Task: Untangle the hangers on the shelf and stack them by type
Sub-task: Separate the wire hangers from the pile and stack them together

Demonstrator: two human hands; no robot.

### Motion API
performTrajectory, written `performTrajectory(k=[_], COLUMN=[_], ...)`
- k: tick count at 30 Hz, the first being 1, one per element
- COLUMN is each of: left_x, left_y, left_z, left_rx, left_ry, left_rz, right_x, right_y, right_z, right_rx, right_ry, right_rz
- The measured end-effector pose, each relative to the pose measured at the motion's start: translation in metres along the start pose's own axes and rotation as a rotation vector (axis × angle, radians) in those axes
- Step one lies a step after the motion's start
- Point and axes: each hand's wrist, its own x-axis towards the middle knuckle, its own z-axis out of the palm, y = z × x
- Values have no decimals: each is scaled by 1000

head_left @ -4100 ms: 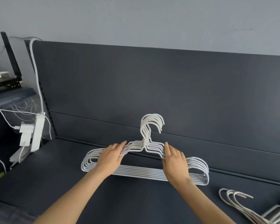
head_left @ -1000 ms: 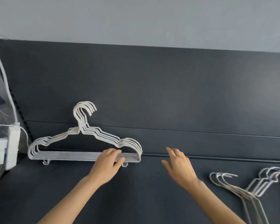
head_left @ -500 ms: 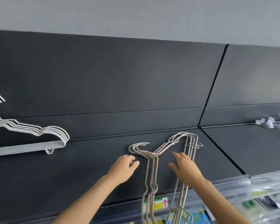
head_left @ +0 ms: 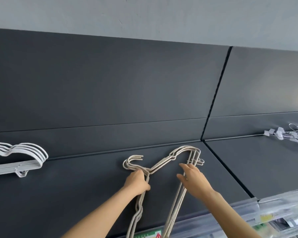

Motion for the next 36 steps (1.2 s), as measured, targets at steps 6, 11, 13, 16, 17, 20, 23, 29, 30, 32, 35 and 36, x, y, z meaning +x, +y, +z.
performTrajectory(k=[6, 11, 13, 16, 17, 20, 23, 29, 30, 32, 35, 36], left_x=[32, 33, 25, 17, 15, 10, 4, -8, -7, -5, -8, -10], left_y=[-9, -14, -13, -16, -17, -24, -41, -63, -63, -63, -63, -62], left_z=[-28, -66, -79, -86, -86, -85, -86, -86, -88, -90, -87, -85], left_rx=[75, 146, 160, 153, 143, 102, 57, 179, 174, 142, 101, 99], left_ry=[69, 274, 374, 452, 459, 472, 489, 536, 560, 561, 505, 503], left_rz=[3, 180, 283, 413, 438, 436, 355, 265, 262, 258, 245, 250], right_x=[37, 62, 71, 81, 83, 81, 77, 83, 84, 87, 84, 82], right_y=[-9, -22, -30, -37, -37, -37, -32, -31, -33, -35, -30, -27], right_z=[-6, -13, -15, -14, -12, -8, -6, -11, -13, -15, -11, -10], right_rx=[17, -37, -50, -43, -31, 53, 123, 177, 183, 189, 153, 129], right_ry=[46, 162, 202, 224, 221, 243, 290, 330, 342, 337, 305, 301], right_rz=[-52, -189, -252, -287, -291, -317, -307, -314, -320, -318, -301, -305])
